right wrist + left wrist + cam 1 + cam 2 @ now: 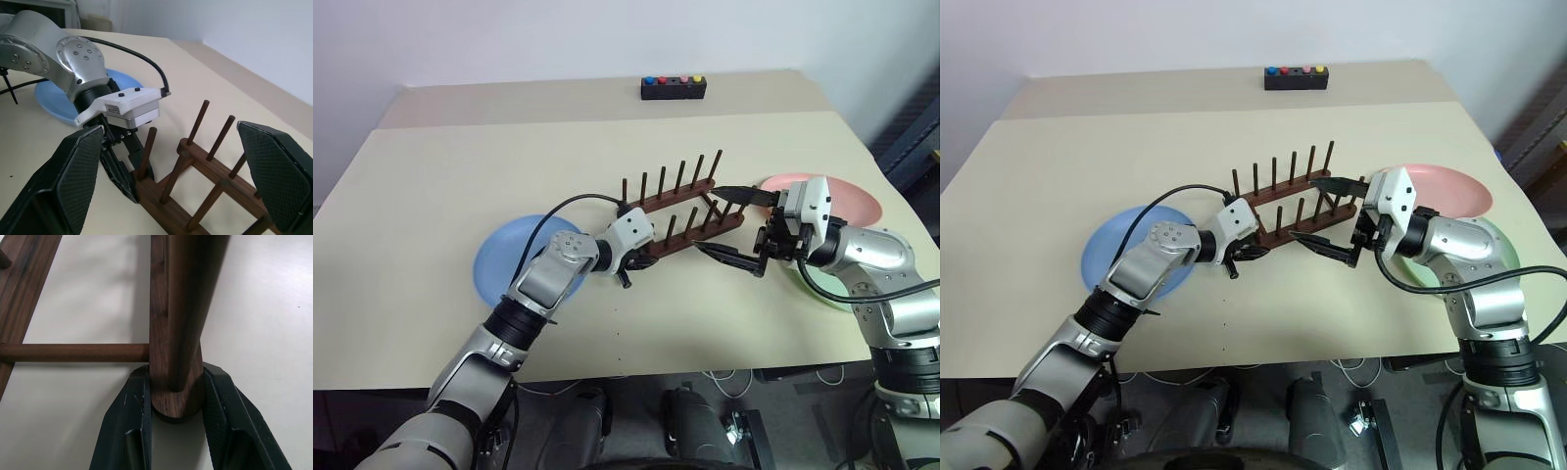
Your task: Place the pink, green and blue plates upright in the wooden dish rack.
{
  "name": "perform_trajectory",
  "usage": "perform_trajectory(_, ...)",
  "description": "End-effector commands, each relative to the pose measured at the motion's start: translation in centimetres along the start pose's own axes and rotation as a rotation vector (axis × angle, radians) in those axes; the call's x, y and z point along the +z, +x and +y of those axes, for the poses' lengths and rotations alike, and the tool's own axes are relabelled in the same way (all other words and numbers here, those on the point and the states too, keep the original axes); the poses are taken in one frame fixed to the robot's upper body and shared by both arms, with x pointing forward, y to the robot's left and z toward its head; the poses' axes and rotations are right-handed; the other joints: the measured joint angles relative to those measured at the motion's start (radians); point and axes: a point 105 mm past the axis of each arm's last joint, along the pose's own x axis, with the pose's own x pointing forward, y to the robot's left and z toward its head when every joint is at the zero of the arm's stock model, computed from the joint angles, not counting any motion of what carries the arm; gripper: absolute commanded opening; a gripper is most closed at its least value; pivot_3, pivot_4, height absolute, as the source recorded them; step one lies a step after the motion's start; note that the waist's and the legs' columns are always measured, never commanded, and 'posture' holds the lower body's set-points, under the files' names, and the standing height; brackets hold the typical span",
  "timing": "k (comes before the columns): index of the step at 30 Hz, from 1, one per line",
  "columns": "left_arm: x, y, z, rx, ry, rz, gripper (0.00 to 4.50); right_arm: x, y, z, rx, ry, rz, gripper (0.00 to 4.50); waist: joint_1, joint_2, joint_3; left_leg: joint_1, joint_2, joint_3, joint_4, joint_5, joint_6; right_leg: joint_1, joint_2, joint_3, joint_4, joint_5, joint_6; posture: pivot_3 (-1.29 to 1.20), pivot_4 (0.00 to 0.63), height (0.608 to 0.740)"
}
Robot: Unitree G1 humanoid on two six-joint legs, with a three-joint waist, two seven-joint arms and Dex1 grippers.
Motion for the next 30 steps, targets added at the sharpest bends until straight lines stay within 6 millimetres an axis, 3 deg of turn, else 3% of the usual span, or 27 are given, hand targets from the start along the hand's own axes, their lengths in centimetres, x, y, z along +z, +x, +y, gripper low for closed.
perform_trajectory(1,1.9,-0.6,1.0,0.001,0.043,-0.065,0.78,1.5,-0.6,-0.5,-0.023,-0.050,-0.029,4.50,0.001,0.000,0.000,0.000,0.000,0.000,0.000,0.000,0.000,0.000,0.000,0.000,0.000,0.000,0.000,0.00,0.150,0.740)
perform_trajectory(4,2.6,-2.2,3.2,0.002,0.096,-0.089,0.78,2.1,-1.0,-0.6,-0.019,-0.045,-0.047,4.50,0.000,0.000,0.000,0.000,0.000,0.000,0.000,0.000,0.000,0.000,0.000,0.000,0.000,0.000,0.000,0.00,0.150,0.740)
perform_trajectory(8,3.9,-3.5,4.5,-0.056,0.144,-0.185,0.78,2.6,-1.5,-0.4,-0.003,-0.032,-0.056,4.50,-0.001,0.000,0.000,0.000,0.000,0.000,0.000,0.000,0.000,-0.001,0.000,0.000,0.000,0.000,0.000,0.00,0.150,0.740)
perform_trajectory(15,2.5,-3.6,3.2,-0.257,0.179,-0.199,0.78,2.9,-2.5,-0.7,0.001,-0.027,-0.033,4.50,0.000,0.000,0.000,-0.001,-0.001,0.000,0.001,0.000,0.000,0.000,-0.001,0.000,0.000,0.000,0.000,0.00,0.150,0.740)
perform_trajectory(19,0.5,-3.5,3.3,-0.281,0.246,-0.098,0.78,2.9,-2.7,-0.6,0.010,-0.020,-0.026,4.50,-0.001,0.000,0.000,-0.001,0.000,0.000,0.000,-0.001,0.002,0.000,0.000,0.000,0.000,0.000,0.000,0.00,0.150,0.740)
perform_trajectory(24,0.6,-3.1,3.0,-0.294,0.225,-0.125,0.78,2.8,-2.2,-0.3,0.011,-0.012,-0.034,4.50,0.000,0.000,0.000,-0.001,0.000,0.000,0.001,-0.002,0.004,0.000,0.000,0.000,0.000,0.000,0.000,0.00,0.150,0.740)
perform_trajectory(28,-0.4,-3.1,2.9,-0.323,0.153,-0.072,0.78,2.7,-2.2,-0.5,0.013,0.002,-0.030,4.50,-0.001,0.000,0.000,-0.001,-0.001,0.000,0.001,-0.002,0.004,0.000,0.000,0.000,0.000,0.000,0.000,0.00,0.150,0.740)
perform_trajectory(30,-0.6,-3.0,3.2,-0.302,0.158,-0.058,1.82,2.7,-2.2,-0.6,0.012,0.002,-0.029,4.50,-0.002,0.000,0.000,-0.001,0.000,0.000,0.001,-0.002,0.004,0.000,0.000,0.000,0.000,0.000,0.000,0.00,0.150,0.740)
